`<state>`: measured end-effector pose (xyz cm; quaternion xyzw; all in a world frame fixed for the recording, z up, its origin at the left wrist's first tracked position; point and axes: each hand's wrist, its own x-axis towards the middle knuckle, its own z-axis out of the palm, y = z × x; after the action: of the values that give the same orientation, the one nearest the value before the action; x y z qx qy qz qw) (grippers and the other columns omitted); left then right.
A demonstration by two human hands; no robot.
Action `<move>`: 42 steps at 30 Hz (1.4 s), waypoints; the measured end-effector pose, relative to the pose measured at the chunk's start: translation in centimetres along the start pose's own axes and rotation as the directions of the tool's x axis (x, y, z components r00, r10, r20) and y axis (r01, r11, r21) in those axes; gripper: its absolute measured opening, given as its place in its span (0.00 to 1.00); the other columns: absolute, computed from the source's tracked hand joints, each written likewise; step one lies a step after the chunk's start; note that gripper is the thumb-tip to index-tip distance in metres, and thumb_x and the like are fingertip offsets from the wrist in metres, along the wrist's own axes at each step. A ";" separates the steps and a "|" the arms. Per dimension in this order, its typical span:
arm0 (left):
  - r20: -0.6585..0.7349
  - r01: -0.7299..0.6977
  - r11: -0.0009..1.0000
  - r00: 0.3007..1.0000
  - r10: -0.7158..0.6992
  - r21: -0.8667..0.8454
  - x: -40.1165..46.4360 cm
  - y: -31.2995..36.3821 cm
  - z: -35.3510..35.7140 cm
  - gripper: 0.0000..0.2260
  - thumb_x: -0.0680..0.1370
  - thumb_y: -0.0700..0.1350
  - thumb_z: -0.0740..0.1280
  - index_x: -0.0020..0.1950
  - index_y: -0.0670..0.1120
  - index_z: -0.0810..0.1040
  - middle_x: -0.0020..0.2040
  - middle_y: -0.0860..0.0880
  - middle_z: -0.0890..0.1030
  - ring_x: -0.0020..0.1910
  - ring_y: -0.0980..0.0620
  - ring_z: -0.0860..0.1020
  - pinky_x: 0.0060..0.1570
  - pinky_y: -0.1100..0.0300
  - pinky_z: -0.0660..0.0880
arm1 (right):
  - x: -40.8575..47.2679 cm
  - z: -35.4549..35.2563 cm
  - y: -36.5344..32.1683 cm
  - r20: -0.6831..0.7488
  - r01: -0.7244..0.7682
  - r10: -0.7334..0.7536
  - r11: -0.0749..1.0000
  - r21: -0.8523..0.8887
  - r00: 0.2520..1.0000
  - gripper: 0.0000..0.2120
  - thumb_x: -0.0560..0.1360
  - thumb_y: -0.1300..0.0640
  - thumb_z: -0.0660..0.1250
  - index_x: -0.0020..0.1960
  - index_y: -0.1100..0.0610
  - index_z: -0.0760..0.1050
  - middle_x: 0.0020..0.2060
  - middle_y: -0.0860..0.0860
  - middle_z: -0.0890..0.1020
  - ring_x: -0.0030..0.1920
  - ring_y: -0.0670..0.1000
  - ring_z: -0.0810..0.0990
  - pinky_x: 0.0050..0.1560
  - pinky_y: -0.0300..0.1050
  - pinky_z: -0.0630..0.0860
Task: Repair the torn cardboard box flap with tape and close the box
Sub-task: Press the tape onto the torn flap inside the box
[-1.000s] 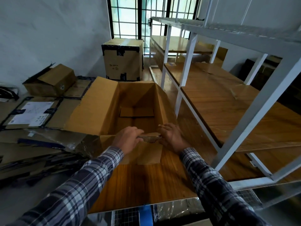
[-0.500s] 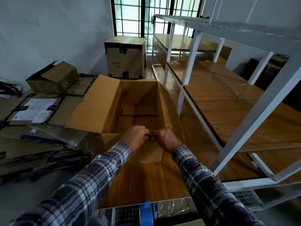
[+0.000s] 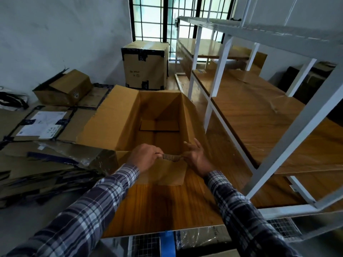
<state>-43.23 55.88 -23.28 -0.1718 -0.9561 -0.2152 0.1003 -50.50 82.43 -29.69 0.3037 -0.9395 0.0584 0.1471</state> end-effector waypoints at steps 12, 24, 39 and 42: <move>0.026 -0.054 0.999 0.998 0.054 0.004 -0.2 0.0 -0.8 0.12 0.81 0.49 0.70 0.64 0.55 0.82 0.58 0.58 0.83 0.57 0.60 0.78 0.59 0.59 0.76 | -0.5 -5.2 -3.5 0.128 -0.074 0.060 0.992 0.106 0.990 0.20 0.83 0.49 0.66 0.74 0.51 0.74 0.75 0.56 0.74 0.82 0.56 0.60 0.83 0.60 0.47; -0.007 -0.079 0.986 0.997 0.081 0.150 0.7 3.1 1.0 0.06 0.83 0.45 0.66 0.56 0.53 0.80 0.48 0.55 0.76 0.47 0.54 0.74 0.48 0.57 0.75 | -0.4 -5.6 -7.3 0.023 -0.073 0.069 0.946 0.316 0.997 0.09 0.83 0.54 0.61 0.61 0.50 0.76 0.51 0.49 0.80 0.46 0.48 0.80 0.48 0.46 0.82; 0.030 -0.057 0.993 0.998 0.054 0.107 -0.7 0.0 -0.1 0.06 0.83 0.45 0.65 0.54 0.51 0.82 0.47 0.55 0.77 0.47 0.56 0.73 0.46 0.62 0.65 | -1.4 -5.5 -5.1 0.280 -0.288 0.216 0.925 0.248 0.935 0.13 0.85 0.50 0.61 0.66 0.46 0.79 0.81 0.53 0.62 0.84 0.59 0.49 0.82 0.66 0.49; 0.031 -0.044 0.996 0.999 0.041 0.077 -0.3 0.3 -0.3 0.07 0.83 0.45 0.66 0.55 0.52 0.83 0.48 0.54 0.79 0.48 0.56 0.74 0.48 0.61 0.67 | -1.2 -7.2 -5.5 0.351 -0.317 0.238 0.930 0.186 0.906 0.15 0.86 0.52 0.60 0.70 0.48 0.77 0.84 0.53 0.53 0.84 0.59 0.41 0.83 0.62 0.40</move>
<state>-42.85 55.89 -23.01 -0.1912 -0.9612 -0.1733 0.0975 -44.64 80.10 -23.07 0.1869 -0.9706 0.1410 -0.0558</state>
